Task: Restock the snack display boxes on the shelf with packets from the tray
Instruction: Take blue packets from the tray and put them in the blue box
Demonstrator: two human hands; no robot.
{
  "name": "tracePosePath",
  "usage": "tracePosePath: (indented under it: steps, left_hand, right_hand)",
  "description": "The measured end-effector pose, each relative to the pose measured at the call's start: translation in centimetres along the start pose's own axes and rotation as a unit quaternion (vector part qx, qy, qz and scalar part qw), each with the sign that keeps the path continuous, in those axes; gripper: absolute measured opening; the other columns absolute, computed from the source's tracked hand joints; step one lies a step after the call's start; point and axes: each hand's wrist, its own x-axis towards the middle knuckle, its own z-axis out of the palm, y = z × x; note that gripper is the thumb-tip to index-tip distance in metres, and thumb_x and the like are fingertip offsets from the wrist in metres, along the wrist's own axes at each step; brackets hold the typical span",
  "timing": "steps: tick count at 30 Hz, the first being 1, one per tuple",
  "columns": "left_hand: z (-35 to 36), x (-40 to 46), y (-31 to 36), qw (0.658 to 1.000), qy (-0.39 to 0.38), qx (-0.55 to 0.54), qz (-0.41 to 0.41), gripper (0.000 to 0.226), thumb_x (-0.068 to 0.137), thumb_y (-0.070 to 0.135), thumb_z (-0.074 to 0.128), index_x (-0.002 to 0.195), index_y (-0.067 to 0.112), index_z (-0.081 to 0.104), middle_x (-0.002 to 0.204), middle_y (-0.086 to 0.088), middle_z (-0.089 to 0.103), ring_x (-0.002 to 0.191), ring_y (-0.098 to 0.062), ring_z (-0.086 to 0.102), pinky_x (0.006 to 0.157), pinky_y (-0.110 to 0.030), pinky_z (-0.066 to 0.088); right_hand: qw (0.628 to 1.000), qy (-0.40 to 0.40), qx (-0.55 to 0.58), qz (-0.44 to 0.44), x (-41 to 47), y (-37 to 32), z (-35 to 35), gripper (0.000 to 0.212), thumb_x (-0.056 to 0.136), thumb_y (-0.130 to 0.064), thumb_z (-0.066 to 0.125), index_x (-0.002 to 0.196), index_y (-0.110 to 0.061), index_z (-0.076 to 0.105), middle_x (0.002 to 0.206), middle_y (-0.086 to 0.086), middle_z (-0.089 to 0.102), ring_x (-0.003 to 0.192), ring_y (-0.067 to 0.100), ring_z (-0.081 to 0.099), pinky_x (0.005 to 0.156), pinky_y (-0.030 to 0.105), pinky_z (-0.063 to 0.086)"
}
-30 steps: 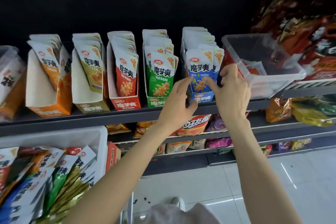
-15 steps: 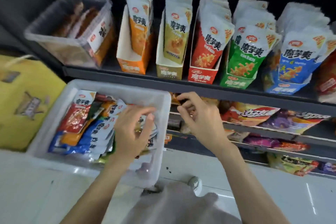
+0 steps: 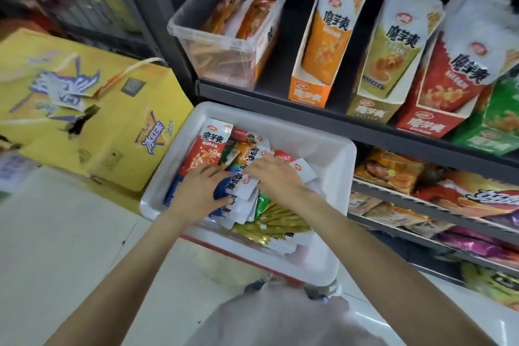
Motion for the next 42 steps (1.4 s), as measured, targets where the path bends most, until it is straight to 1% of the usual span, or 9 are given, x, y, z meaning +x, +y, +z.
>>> tracePosePath:
  steps: [6, 10, 13, 19, 25, 29, 34, 38, 42]
  left_hand:
    - [-0.2, 0.4, -0.3, 0.994, 0.062, 0.0, 0.086, 0.039, 0.087, 0.047, 0.049, 0.102, 0.019, 0.072, 0.099, 0.003, 0.071, 0.094, -0.021, 0.062, 0.085, -0.036, 0.049]
    - [-2.2, 0.5, 1.5, 0.967, 0.096, -0.229, 0.049, 0.039, 0.094, 0.046, 0.047, 0.117, 0.019, 0.064, 0.106, 0.011, 0.066, 0.093, -0.003, 0.06, 0.082, -0.016, 0.043]
    - [-3.4, 0.8, 3.4, 0.907, 0.082, -0.411, -0.034, 0.019, 0.087, 0.033, 0.062, 0.106, 0.031, 0.062, 0.097, 0.023, 0.067, 0.089, 0.001, 0.064, 0.079, -0.016, 0.049]
    - [-4.4, 2.0, 6.7, 0.896, 0.079, -0.437, -0.03, 0.026, 0.082, 0.013, 0.071, 0.091, 0.036, 0.064, 0.081, 0.021, 0.066, 0.068, 0.002, 0.062, 0.065, -0.014, 0.048]
    - [-4.8, 2.6, 10.8, 0.889, 0.076, -0.45, -0.035, 0.023, 0.082, 0.012, 0.07, 0.089, 0.033, 0.063, 0.084, 0.012, 0.065, 0.068, 0.003, 0.063, 0.059, -0.017, 0.053]
    - [-4.5, 3.1, 15.1, 0.928, 0.105, -0.356, 0.019, 0.026, 0.079, 0.013, 0.074, 0.085, 0.036, 0.062, 0.077, 0.019, 0.066, 0.069, 0.002, 0.063, 0.063, -0.013, 0.049]
    - [-4.2, 4.7, 21.8, 0.931, 0.11, -0.323, 0.127, 0.024, 0.082, 0.019, 0.072, 0.1, 0.029, 0.06, 0.079, 0.022, 0.065, 0.076, 0.002, 0.064, 0.066, -0.016, 0.052]
    - [-3.2, 7.2, 28.7, 0.928, 0.092, -0.312, 0.184, 0.041, 0.09, 0.034, 0.062, 0.128, 0.029, 0.049, 0.098, 0.022, 0.064, 0.091, 0.004, 0.061, 0.078, -0.013, 0.048]
    - [-2.4, 9.8, 35.4, 0.914, 0.133, -0.292, 0.248, 0.036, 0.093, 0.038, 0.052, 0.126, 0.024, 0.053, 0.108, 0.015, 0.064, 0.098, 0.001, 0.059, 0.085, -0.024, 0.049]
  right_hand:
    - [0.996, 0.018, -0.033, -0.075, 0.7, 1.2, 0.1, 0.02, 0.083, -0.008, 0.067, 0.098, -0.02, 0.074, 0.092, -0.005, 0.071, 0.087, 0.023, 0.055, 0.071, 0.03, 0.041]
    - [0.982, 0.146, 0.112, 0.046, -0.8, 0.5, -3.0, 0.014, 0.095, -0.014, 0.052, 0.097, -0.012, 0.065, 0.093, 0.001, 0.066, 0.081, 0.021, 0.061, 0.071, 0.033, 0.046]
    - [0.893, 0.216, 0.345, 0.189, -1.8, 0.0, -6.0, 0.009, 0.096, -0.013, 0.054, 0.093, -0.021, 0.057, 0.082, -0.005, 0.06, 0.064, 0.006, 0.057, 0.06, 0.024, 0.046]
    - [0.715, 0.245, 0.586, 0.293, -4.5, 0.5, -8.9, 0.02, 0.09, -0.015, 0.064, 0.107, -0.016, 0.054, 0.082, 0.002, 0.067, 0.063, 0.016, 0.061, 0.049, 0.022, 0.048]
    - [0.761, 0.166, 0.559, 0.286, -8.6, 1.5, -8.6, 0.013, 0.087, -0.014, 0.066, 0.1, -0.01, 0.064, 0.087, 0.004, 0.073, 0.066, 0.005, 0.066, 0.051, 0.021, 0.05]
    - [0.77, 0.224, 0.529, 0.278, -12.3, 2.5, -8.8, 0.015, 0.088, -0.011, 0.065, 0.097, -0.024, 0.066, 0.088, -0.013, 0.074, 0.078, 0.004, 0.069, 0.054, 0.021, 0.052]
    - [0.708, 0.335, 0.548, 0.294, -18.3, 4.5, -10.4, 0.02, 0.087, -0.006, 0.063, 0.096, -0.023, 0.068, 0.093, -0.009, 0.074, 0.083, 0.015, 0.071, 0.061, 0.03, 0.058]
    - [0.717, 0.391, 0.45, 0.361, -24.4, 7.5, -12.1, 0.013, 0.087, -0.008, 0.065, 0.095, -0.016, 0.07, 0.082, -0.02, 0.073, 0.07, 0.005, 0.069, 0.055, 0.025, 0.056]
    - [0.721, 0.46, 0.319, 0.408, -31.4, 11.2, -15.4, 0.014, 0.087, -0.01, 0.067, 0.093, -0.023, 0.07, 0.078, -0.017, 0.073, 0.068, 0.007, 0.069, 0.061, 0.031, 0.058]
